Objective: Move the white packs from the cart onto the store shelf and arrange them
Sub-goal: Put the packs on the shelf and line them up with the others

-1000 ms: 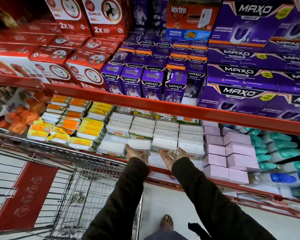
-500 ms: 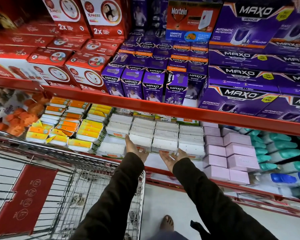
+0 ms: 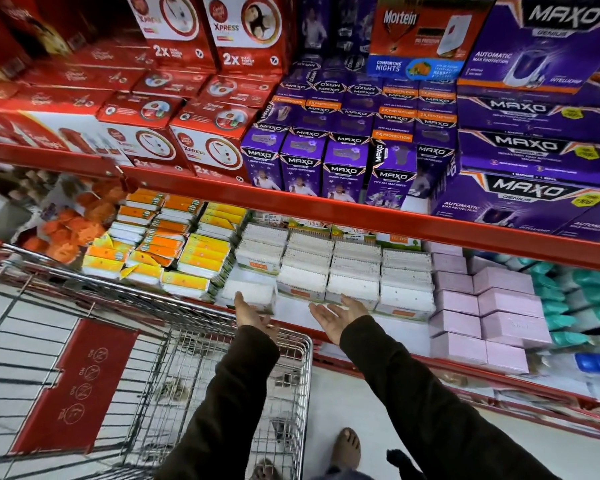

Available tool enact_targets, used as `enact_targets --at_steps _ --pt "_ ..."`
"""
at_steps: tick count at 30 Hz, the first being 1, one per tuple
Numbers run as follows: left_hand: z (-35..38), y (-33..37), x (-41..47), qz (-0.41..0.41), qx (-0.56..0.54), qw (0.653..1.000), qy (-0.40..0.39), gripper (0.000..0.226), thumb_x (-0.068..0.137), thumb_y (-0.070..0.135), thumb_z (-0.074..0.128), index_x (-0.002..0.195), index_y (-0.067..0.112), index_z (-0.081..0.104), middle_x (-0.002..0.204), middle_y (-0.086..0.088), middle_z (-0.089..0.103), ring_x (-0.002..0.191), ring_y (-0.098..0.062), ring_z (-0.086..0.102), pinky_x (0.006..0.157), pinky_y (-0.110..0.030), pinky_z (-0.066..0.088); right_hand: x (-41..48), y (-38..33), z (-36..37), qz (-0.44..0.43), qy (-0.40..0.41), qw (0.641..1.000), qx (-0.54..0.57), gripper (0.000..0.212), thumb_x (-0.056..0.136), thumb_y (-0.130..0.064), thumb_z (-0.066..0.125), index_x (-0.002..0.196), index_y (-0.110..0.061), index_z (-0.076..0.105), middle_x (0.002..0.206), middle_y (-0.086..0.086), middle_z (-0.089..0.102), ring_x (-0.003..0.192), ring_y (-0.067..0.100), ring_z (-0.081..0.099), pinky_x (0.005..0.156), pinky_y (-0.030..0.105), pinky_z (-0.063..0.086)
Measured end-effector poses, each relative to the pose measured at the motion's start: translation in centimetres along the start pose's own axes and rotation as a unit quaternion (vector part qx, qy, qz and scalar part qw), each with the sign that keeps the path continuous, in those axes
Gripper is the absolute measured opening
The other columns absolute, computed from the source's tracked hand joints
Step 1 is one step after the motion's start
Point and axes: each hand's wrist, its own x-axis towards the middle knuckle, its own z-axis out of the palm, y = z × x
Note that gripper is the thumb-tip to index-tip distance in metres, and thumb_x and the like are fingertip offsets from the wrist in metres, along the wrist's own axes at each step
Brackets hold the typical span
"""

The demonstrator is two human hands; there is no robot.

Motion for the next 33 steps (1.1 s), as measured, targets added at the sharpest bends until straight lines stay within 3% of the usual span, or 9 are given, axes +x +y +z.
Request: enact_targets --at_steps 5,8,13,23,26,28,30,31,33 --pt "0.2 2.5 1.1 0.026 -0.014 0.999 -0.028 0.069 0.096 0.06 0.036 0.148 0.015 0.04 0.153 -0.014 0.04 0.141 -0.027 0.04 0.108 -0.039 0.037 0.2 1.3 1.7 -0.011 -0.005 1.0 -0.007 0.049 0.105 -0.017 0.041 0.149 0.0 0.027 0.149 0.029 0.036 0.133 0.043 0.045 0.111 0.045 0.04" --pt "0.8 3.5 1.7 0.032 -0.026 0.998 -0.04 0.065 0.095 0.059 0.044 0.141 0.014 0.044 0.141 -0.016 0.046 0.12 -0.029 0.051 0.105 -0.038 0.045 0.2 1.4 2.3 -0.015 0.0 1.0 0.007 0.048 0.105 -0.014 0.04 0.15 -0.002 0.025 0.151 0.028 0.034 0.135 0.042 0.044 0.113 0.044 0.038" --pt "2.2 4.2 2.0 0.027 0.026 0.999 -0.028 0.077 0.096 0.057 0.044 0.155 0.016 0.02 0.157 -0.016 0.029 0.139 -0.033 0.04 0.118 -0.046 0.032 0.5 1.5 2.5 -0.02 0.006 1.0 0.011 0.048 0.103 -0.012 0.045 0.147 -0.001 0.03 0.147 0.027 0.041 0.13 0.041 0.049 0.109 0.046 0.042" --pt "1.5 4.8 2.9 0.009 0.102 0.989 -0.107 0.088 0.088 0.075 0.038 0.157 0.024 0.017 0.16 -0.009 0.027 0.141 -0.031 0.037 0.117 -0.045 0.025 0.4 1.9 2.4 -0.028 0.008 0.998 -0.051 0.051 0.103 -0.019 0.047 0.148 -0.001 0.03 0.144 0.024 0.047 0.126 0.042 0.054 0.108 0.046 0.043" --pt "1.3 4.3 2.4 0.05 0.117 0.988 -0.082 0.082 0.093 0.067 0.041 0.157 0.024 0.013 0.164 -0.009 0.018 0.146 -0.032 0.03 0.119 -0.048 0.024 0.2 2.0 2.1 -0.029 0.014 0.993 -0.115 0.053 0.104 -0.025 0.044 0.15 -0.003 0.027 0.149 0.017 0.043 0.127 0.043 0.052 0.11 0.049 0.039" --pt "1.5 3.8 2.0 0.146 0.225 0.963 -0.004 0.082 0.096 0.055 0.048 0.158 0.019 0.008 0.165 -0.012 0.009 0.149 -0.033 0.021 0.121 -0.047 0.022 -0.2 2.3 2.0 -0.038 0.01 0.985 -0.167 0.04 0.103 -0.025 0.046 0.135 -0.001 0.045 0.133 0.019 0.054 0.107 0.042 0.063 0.097 0.049 0.05" --pt "1.5 2.9 1.7 0.296 0.383 0.874 0.032 0.08 0.098 0.044 0.051 0.158 0.015 0.006 0.165 -0.014 0.001 0.151 -0.033 0.013 0.122 -0.045 0.017 -1.0 2.7 2.1 -0.137 0.014 0.949 -0.283 0.02 0.102 -0.019 0.048 0.106 -0.002 0.059 0.105 0.017 0.062 0.069 0.027 0.066 0.066 0.034 0.058" --pt "1.5 2.5 2.0 0.368 0.454 0.811 0.026 0.079 0.098 0.043 0.051 0.158 0.015 0.007 0.166 -0.014 -0.002 0.152 -0.032 0.008 0.123 -0.045 0.014 -1.1 2.8 1.9 -0.242 0.025 0.897 -0.368 0.017 0.101 -0.014 0.049 0.097 -0.005 0.063 0.098 0.016 0.064 0.059 0.017 0.061 0.057 0.026 0.055" --pt "1.7 2.0 2.7 0.448 0.575 0.685 -0.004 0.075 0.099 0.045 0.046 0.158 0.017 0.008 0.166 -0.012 -0.007 0.153 -0.031 -0.001 0.124 -0.048 0.006 -0.7 1.9 1.0 -0.481 0.052 0.681 -0.55 0.014 0.098 -0.009 0.052 0.098 -0.011 0.066 0.105 0.01 0.068 0.074 0.011 0.06 0.071 0.025 0.053"
